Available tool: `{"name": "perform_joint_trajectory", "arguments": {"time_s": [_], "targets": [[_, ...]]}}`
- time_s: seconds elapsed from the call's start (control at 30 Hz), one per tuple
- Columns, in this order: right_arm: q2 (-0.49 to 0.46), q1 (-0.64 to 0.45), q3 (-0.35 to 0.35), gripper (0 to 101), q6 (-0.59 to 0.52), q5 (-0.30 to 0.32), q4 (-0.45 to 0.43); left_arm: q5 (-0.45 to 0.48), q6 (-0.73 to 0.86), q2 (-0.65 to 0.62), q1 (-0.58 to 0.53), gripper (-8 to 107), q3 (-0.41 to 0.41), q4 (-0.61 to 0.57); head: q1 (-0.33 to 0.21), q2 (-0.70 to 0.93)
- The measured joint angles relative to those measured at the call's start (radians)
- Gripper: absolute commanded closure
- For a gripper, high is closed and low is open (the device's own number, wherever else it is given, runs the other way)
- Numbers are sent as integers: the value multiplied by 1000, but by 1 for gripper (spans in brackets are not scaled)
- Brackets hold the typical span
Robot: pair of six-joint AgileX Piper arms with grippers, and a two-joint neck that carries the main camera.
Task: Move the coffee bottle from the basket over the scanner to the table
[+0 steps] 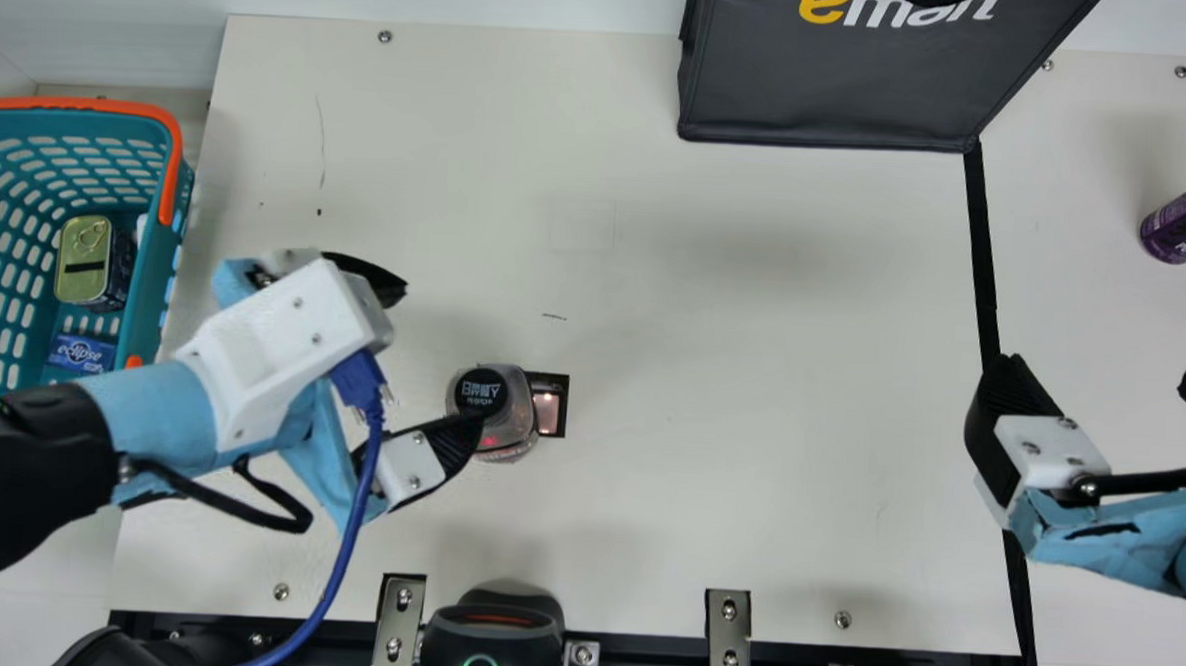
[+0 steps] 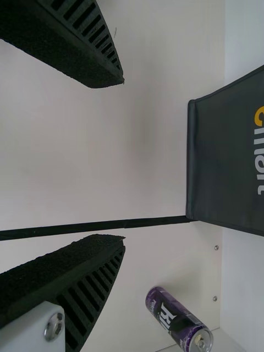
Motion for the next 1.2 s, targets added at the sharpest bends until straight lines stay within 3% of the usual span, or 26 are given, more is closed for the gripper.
{"name": "perform_joint_trajectory", "arguments": {"time_s": [0.37, 0.83, 1.2], "targets": [[0, 0, 0, 6, 0, 0, 0, 75, -511, 23, -138, 9, -91, 302, 0, 0], [0, 0, 0, 6, 0, 0, 0, 174, -1278, 145, -427, 9, -206, 707, 0, 0], [0, 0, 0, 6, 0, 0, 0, 281, -1808, 246, -664, 9, -221, 915, 0, 0]]}}
